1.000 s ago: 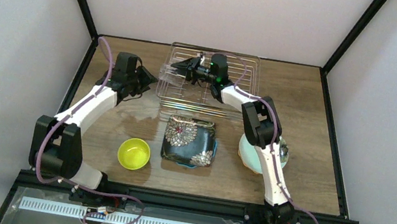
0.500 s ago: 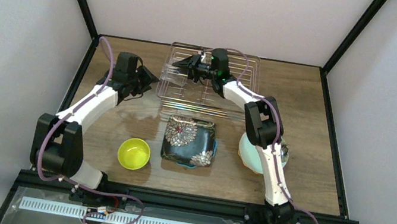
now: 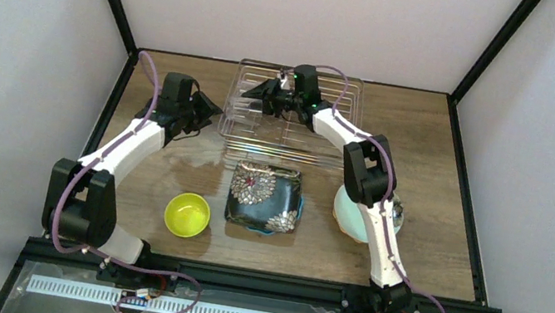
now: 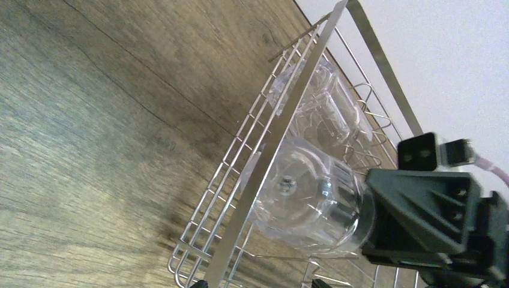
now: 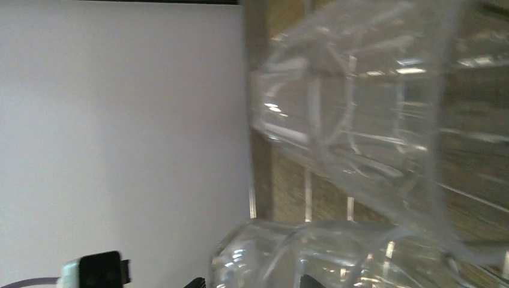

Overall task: Load the mixed dishes into the dish rack
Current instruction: Place the cup on the dish rack.

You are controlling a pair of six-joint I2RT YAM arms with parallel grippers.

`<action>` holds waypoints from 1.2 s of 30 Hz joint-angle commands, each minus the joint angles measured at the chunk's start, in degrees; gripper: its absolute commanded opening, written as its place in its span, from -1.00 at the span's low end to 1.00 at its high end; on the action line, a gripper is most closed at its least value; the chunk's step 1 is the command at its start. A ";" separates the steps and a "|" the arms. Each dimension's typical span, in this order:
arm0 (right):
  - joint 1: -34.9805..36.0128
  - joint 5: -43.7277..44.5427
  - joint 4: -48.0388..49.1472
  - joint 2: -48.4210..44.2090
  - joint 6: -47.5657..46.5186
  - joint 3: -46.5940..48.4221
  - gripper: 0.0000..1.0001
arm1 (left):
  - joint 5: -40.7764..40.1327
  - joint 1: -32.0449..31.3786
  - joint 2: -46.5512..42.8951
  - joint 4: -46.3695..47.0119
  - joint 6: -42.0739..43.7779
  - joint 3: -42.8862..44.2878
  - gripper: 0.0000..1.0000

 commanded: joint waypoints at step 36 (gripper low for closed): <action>-0.87 10.25 -13.88 -5.89 -11.99 -8.86 0.99 | 0.09 0.15 0.50 -0.53 0.32 0.97 0.99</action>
